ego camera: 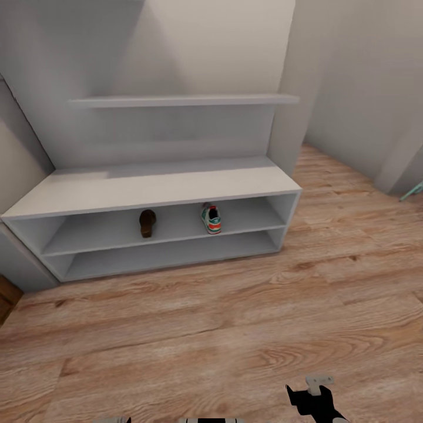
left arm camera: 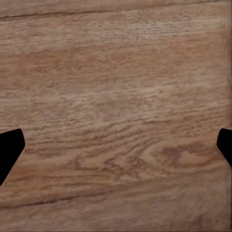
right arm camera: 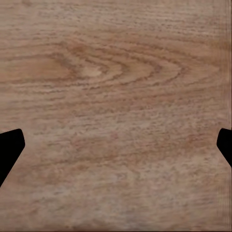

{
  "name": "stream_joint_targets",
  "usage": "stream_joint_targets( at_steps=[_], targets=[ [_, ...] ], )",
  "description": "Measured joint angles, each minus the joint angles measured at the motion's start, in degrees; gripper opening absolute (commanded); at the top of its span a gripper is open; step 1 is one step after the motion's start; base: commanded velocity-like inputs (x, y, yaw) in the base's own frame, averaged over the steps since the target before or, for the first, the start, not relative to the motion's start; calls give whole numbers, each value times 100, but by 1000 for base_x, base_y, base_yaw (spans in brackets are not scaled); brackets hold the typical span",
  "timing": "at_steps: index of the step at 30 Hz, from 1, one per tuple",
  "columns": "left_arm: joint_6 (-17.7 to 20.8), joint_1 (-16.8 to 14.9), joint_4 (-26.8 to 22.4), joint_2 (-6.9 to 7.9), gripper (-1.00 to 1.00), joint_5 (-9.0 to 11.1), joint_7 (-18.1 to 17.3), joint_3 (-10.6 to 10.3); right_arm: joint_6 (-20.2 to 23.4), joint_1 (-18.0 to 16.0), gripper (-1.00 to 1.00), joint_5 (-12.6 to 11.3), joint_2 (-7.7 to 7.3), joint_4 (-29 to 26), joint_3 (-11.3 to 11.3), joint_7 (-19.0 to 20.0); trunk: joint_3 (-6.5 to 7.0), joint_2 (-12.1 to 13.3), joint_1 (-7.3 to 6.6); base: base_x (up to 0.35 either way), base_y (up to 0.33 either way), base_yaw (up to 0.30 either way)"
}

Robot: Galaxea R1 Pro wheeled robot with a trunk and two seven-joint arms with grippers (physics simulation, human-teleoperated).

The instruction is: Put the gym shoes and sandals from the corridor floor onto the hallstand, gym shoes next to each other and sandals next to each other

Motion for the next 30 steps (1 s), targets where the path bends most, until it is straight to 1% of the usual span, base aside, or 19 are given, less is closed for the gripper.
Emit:
stream_joint_targets(
  at_steps=[11, 30],
  targets=[
    [4, 0, -3, 15, 100, 14, 0, 8, 0, -1, 100, -2, -9, -3, -7, -3, 0, 0, 0, 0, 0, -264],
    [-4, 0, 0, -11, 100, 11, 11, 16, 0, 0, 100, -9, -6, -2, -2, -14, 0, 0, 0, 0, 0, -265]
  ],
)
